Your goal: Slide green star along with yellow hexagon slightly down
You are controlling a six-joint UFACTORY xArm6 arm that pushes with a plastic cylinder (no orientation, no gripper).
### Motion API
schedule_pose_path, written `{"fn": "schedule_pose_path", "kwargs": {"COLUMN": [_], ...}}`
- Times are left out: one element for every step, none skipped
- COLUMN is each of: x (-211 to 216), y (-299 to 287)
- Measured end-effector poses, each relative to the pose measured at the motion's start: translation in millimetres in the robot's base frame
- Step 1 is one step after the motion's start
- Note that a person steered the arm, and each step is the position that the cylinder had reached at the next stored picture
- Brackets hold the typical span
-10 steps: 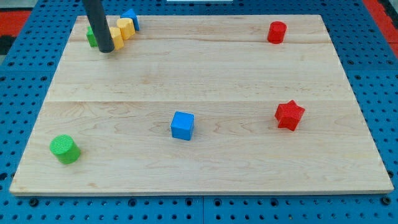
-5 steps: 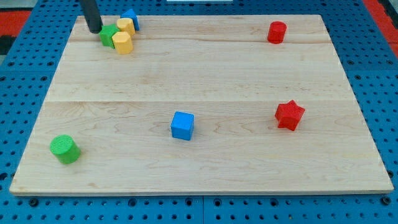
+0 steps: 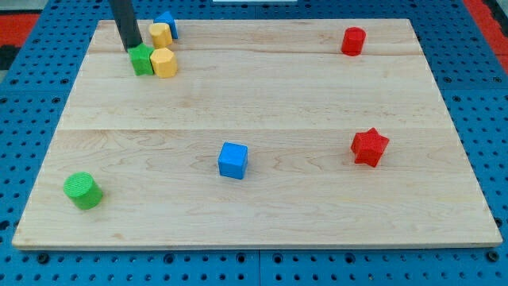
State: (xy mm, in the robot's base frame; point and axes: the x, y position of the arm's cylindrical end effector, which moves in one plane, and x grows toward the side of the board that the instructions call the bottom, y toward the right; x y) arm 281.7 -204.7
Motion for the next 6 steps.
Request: {"fn": "schedule_pose_path", "kwargs": {"x": [28,9,-4,24,34,60], "y": [-8,-18,-17,1,5,5]}}
